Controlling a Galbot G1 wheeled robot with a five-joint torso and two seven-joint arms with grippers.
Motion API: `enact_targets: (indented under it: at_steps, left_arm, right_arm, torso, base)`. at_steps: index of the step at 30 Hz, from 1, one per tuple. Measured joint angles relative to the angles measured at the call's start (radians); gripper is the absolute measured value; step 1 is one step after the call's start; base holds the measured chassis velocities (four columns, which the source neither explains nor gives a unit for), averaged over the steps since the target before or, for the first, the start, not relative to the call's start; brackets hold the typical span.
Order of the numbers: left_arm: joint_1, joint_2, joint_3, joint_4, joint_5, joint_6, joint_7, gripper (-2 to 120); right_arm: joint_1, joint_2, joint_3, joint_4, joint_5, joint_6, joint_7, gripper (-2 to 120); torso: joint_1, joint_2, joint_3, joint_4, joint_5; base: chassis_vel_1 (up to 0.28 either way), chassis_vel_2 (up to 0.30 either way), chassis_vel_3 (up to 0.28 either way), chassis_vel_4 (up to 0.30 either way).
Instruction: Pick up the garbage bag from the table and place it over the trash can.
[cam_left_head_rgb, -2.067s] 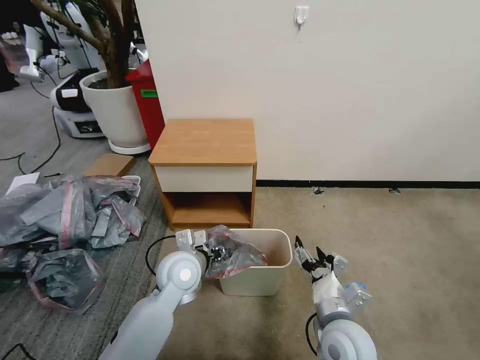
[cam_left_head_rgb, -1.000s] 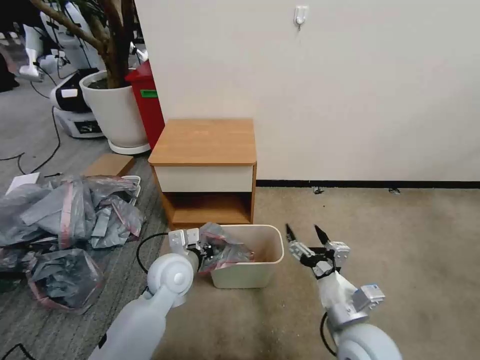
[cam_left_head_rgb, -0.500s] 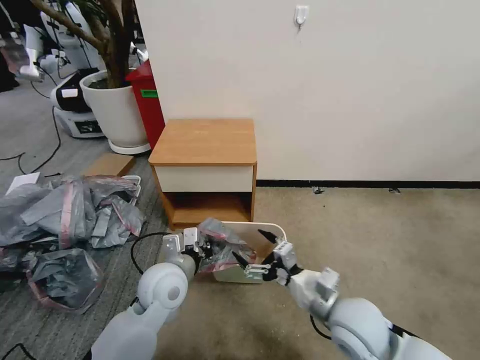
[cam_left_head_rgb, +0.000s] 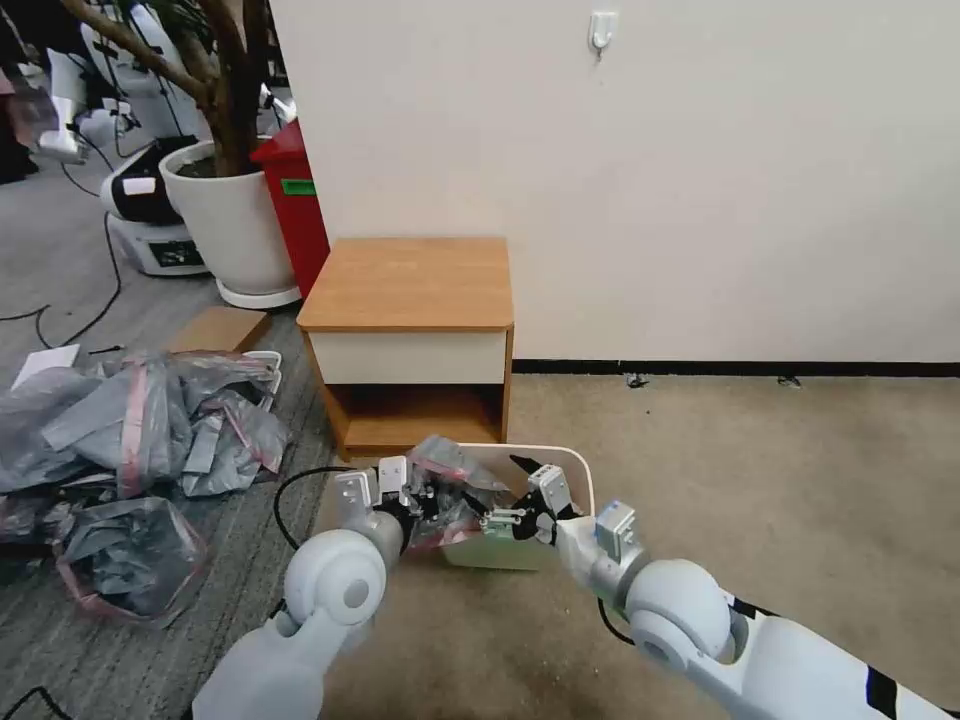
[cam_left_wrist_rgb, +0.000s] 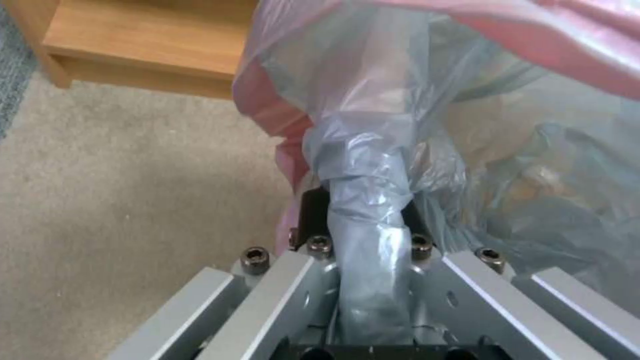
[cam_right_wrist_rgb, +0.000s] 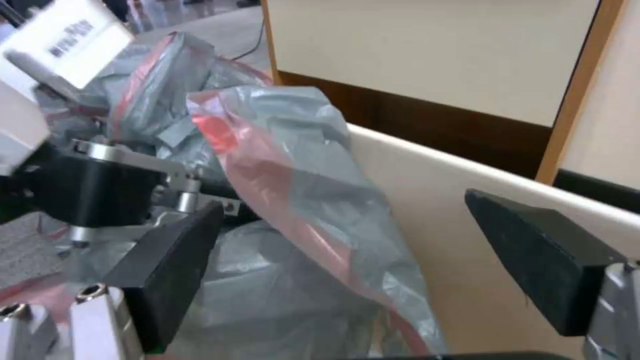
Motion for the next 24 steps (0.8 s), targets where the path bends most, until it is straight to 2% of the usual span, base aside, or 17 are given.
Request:
enact_targets:
  at_steps: [5, 7, 9, 11, 12, 15, 16, 20, 21, 24]
  left_arm:
    - [-0.001, 0.003, 0.001, -0.003, -0.001, 0.000, 0.000, 4]
    - [-0.001, 0.006, 0.001, -0.003, -0.001, 0.000, 0.000, 4]
    - [-0.001, 0.006, 0.000, -0.003, -0.002, 0.000, 0.000, 4]
    - [-0.002, 0.007, 0.001, -0.003, -0.002, 0.000, 0.000, 4]
    - [-0.002, 0.007, 0.001, -0.003, -0.002, 0.000, 0.000, 4]
    - [-0.004, 0.004, 0.004, -0.003, -0.002, 0.000, 0.001, 4]
    - [-0.004, 0.004, 0.004, -0.003, -0.002, 0.000, 0.001, 4]
    - [-0.002, 0.001, 0.007, 0.000, -0.002, 0.000, 0.001, 4]
    - [-0.002, 0.001, 0.007, 0.000, -0.002, 0.000, 0.001, 4]
    - [0.000, -0.001, 0.008, 0.002, -0.001, 0.000, 0.001, 4]
  right_arm:
    - [0.029, 0.020, -0.021, -0.033, 0.000, 0.001, 0.026, 84]
    - [0.041, 0.025, -0.027, -0.043, 0.003, 0.002, 0.035, 73]
    - [0.042, 0.026, -0.028, -0.045, 0.003, 0.003, 0.036, 70]
    - [0.043, 0.030, -0.032, -0.049, 0.004, 0.003, 0.040, 59]
    - [0.043, 0.030, -0.032, -0.049, 0.004, 0.003, 0.040, 59]
    - [0.035, 0.035, -0.037, -0.052, 0.001, 0.005, 0.046, 45]
    - [0.035, 0.035, -0.037, -0.052, 0.001, 0.005, 0.046, 45]
    - [0.033, 0.037, -0.038, -0.051, -0.001, 0.015, 0.050, 26]
    - [0.033, 0.037, -0.038, -0.051, -0.001, 0.015, 0.050, 26]
    - [0.031, 0.036, -0.038, -0.046, -0.001, 0.025, 0.049, 15]
  torso:
    - [0.000, 0.000, 0.000, 0.0000, 0.0001]
    - [0.000, 0.000, 0.000, 0.0000, 0.0000]
    - [0.000, 0.000, 0.000, 0.0000, 0.0000]
    - [0.000, 0.000, 0.000, 0.0000, 0.0000]
    - [0.000, 0.000, 0.000, 0.0000, 0.0000]
    - [0.000, 0.000, 0.000, 0.0000, 0.0001]
    - [0.000, 0.000, 0.000, 0.0000, 0.0001]
    - [0.000, 0.000, 0.000, 0.0000, 0.0001]
    - [0.000, 0.000, 0.000, 0.0000, 0.0001]
    - [0.000, 0.000, 0.000, 0.0000, 0.0000]
  base:
    - [0.000, 0.000, 0.000, 0.000]
    - [0.000, 0.000, 0.000, 0.000]
    - [0.000, 0.000, 0.000, 0.000]
    - [0.000, 0.000, 0.000, 0.000]
    - [0.000, 0.000, 0.000, 0.000]
    - [0.000, 0.000, 0.000, 0.000]
    - [0.000, 0.000, 0.000, 0.000]
    - [0.000, 0.000, 0.000, 0.000]
    - [0.000, 0.000, 0.000, 0.000]
    - [0.000, 0.000, 0.000, 0.000]
